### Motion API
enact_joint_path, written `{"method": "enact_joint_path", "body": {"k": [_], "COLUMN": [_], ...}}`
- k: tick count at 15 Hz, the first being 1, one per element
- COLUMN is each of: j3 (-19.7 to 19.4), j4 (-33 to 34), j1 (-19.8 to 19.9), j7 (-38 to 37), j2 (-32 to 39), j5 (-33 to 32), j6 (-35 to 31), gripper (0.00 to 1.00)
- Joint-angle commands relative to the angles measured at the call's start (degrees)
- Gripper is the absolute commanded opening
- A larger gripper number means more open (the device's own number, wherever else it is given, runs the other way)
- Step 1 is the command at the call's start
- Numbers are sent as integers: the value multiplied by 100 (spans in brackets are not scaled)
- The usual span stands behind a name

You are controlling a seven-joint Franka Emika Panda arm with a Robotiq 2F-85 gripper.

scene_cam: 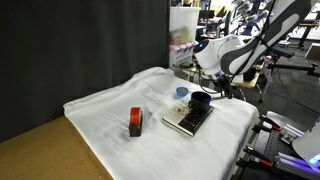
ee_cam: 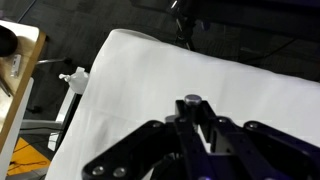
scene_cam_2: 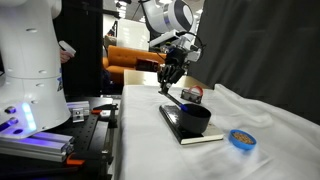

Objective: Pick up the pen from on top of the book and put it in the black cup.

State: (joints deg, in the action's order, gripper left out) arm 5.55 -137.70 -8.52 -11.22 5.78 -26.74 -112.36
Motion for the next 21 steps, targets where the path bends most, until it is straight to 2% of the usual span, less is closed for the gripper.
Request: {"method": "enact_joint_path", "body": {"k": [1, 11, 21], "j3": [9, -37, -195], "j4": [7, 154, 669], "j1": [20, 24, 56], "j7": [42, 24, 111], "j2": [120, 261, 566], "j5": [-92, -126, -613], "j6": [122, 177, -97], "gripper": [4, 4, 4]}}
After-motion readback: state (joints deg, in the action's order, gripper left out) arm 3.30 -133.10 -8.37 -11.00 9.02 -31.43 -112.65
